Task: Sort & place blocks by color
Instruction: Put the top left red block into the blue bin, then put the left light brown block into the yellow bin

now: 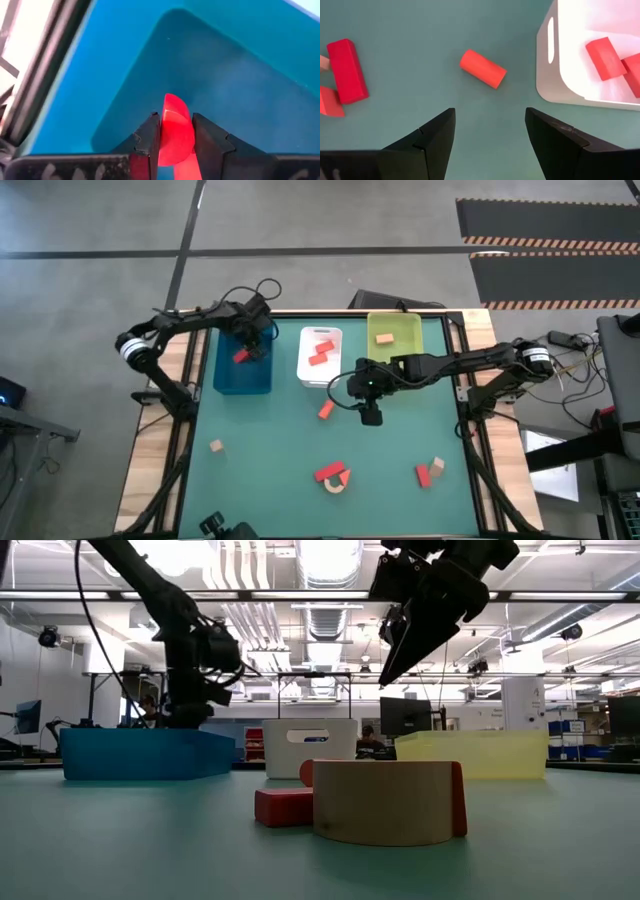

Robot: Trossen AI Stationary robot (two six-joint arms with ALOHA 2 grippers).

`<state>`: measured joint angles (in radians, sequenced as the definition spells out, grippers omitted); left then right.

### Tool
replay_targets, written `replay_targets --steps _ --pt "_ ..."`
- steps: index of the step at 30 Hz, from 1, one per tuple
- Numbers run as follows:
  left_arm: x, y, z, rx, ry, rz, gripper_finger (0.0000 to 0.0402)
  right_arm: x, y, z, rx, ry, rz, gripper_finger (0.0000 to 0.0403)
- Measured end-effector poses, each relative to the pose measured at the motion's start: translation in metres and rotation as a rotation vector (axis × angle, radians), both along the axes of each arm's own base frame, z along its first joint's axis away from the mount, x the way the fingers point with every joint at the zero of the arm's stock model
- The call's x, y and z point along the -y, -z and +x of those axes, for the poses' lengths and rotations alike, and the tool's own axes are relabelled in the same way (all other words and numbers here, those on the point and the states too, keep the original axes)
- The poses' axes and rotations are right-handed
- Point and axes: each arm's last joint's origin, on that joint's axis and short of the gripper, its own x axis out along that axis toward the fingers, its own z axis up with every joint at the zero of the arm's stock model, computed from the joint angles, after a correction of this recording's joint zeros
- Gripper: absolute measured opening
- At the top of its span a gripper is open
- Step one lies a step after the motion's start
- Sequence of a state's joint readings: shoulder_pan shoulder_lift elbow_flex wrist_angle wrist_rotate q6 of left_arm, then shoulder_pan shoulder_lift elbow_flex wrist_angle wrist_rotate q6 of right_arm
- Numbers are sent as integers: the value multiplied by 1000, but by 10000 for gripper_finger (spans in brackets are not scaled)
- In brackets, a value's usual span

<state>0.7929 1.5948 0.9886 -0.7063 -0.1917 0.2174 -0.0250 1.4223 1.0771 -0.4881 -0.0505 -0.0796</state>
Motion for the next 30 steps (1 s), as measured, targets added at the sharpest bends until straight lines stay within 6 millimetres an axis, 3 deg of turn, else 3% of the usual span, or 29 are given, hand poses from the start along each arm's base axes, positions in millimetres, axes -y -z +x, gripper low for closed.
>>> replay_targets --steps 10,20,25,30 --pt "-2 3 2 2 1 6 107 0 0 1 6 17 12 231" --pt "-1 0 1 4 4 15 113 0 0 0 3 54 41 231" --pt "11 -21 -3 50 -4 44 114 0 0 0 3 64 48 231" --pt "40 -56 -10 173 -98 71 114 0 0 1 5 56 42 231"
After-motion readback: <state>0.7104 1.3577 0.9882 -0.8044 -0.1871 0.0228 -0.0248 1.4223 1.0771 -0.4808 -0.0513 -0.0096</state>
